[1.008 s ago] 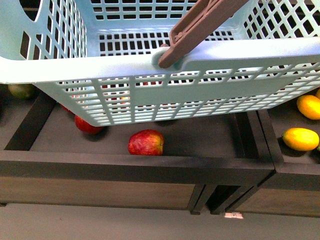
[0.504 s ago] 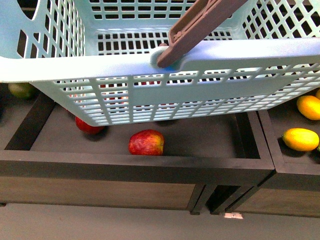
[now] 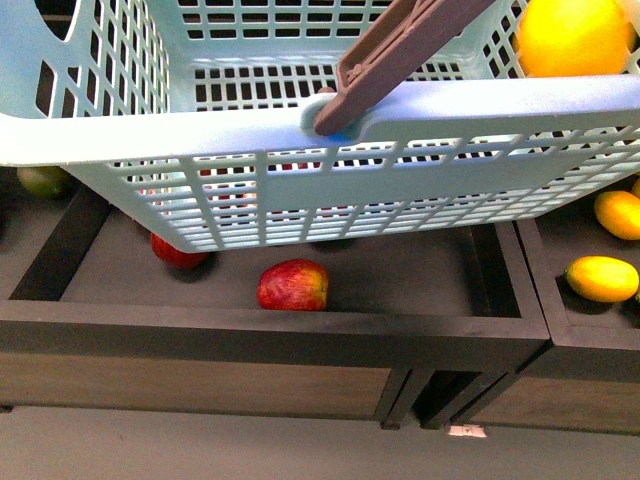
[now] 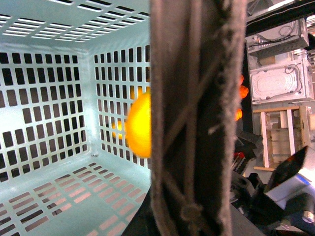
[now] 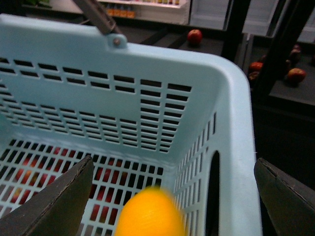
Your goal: Pick lemon and mango into basket
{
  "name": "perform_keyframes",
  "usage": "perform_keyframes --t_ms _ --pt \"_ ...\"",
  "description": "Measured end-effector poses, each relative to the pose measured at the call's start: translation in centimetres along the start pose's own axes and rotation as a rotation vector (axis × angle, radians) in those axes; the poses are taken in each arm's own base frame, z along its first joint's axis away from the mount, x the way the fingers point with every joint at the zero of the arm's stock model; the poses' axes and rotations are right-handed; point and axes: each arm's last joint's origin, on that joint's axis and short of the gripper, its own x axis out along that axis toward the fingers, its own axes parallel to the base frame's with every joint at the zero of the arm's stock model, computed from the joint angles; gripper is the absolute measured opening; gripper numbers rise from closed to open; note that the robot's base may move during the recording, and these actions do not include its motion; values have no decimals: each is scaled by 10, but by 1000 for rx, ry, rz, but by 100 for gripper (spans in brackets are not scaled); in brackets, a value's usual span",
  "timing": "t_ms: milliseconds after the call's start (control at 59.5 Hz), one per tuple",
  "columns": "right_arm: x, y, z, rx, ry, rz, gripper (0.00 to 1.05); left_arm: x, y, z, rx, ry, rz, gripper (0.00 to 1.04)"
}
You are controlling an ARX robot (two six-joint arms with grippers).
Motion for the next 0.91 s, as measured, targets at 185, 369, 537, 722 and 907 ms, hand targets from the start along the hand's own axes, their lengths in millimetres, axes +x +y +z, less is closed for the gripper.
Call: perform_keyframes --t_ms 185,369,537,722,907 --pt "-19 -23 7 74 -115 -281 96 0 0 0 -2 3 2 4" --pt "-37 -35 -2 113 -93 -394 86 0 1 0 -1 -2 6 4" --pt "-60 -18 -24 93 -70 -332 60 1 0 -1 0 11 -5 4" --pt "-86 -7 -42 86 -70 -333 31 0 0 0 -1 0 4 4" --pt "-109 2 -58 86 -63 -334 2 0 0 -1 0 1 3 4"
